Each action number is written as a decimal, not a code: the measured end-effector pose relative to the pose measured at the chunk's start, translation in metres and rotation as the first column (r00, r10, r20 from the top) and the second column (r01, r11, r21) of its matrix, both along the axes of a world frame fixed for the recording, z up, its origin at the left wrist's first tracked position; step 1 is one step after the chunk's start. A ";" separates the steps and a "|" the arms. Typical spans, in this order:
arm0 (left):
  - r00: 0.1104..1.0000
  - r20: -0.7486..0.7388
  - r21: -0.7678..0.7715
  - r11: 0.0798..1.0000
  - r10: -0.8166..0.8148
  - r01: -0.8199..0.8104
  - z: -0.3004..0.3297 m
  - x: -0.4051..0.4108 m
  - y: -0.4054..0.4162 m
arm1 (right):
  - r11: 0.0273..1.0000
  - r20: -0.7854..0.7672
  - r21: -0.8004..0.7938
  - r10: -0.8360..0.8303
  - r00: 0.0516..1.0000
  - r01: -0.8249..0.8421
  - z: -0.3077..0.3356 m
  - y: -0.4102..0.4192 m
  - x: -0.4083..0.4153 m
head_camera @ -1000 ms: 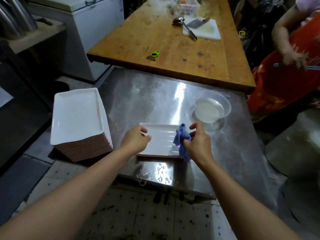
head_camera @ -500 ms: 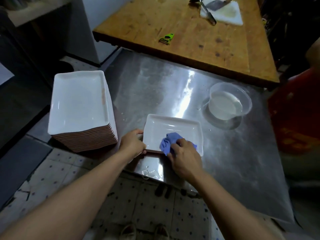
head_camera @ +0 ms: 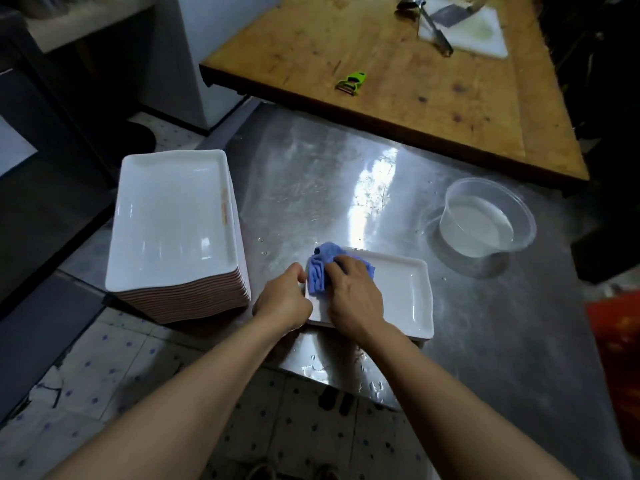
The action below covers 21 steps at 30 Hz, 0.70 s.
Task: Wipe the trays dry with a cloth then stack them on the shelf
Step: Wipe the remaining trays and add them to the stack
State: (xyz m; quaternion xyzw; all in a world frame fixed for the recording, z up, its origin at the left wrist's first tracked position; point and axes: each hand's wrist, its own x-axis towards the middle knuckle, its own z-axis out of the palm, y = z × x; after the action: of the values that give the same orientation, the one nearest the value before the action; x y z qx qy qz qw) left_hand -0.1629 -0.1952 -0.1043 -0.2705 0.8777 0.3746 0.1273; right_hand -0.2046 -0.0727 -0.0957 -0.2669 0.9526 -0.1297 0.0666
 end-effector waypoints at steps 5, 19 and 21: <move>0.999 0.042 -0.035 0.999 -0.012 0.014 0.003 -0.007 0.002 | 0.994 -0.059 0.108 0.017 0.998 -0.011 -0.003 -0.008 -0.015; 0.998 -0.064 -0.173 0.985 0.006 -0.017 0.002 -0.007 0.014 | 0.947 -0.093 0.231 -0.207 0.974 0.223 0.006 0.087 -0.027; 0.998 -0.062 -0.178 0.984 0.008 -0.019 0.002 -0.008 0.014 | 0.968 -0.045 0.171 -0.177 0.983 0.182 0.006 0.083 -0.011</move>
State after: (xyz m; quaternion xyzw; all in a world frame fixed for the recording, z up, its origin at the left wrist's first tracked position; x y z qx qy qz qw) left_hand -0.1712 -0.1807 -0.1024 -0.2752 0.9093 0.3034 0.0732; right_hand -0.2158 0.0106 -0.0899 -0.1746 0.9814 -0.0474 0.0639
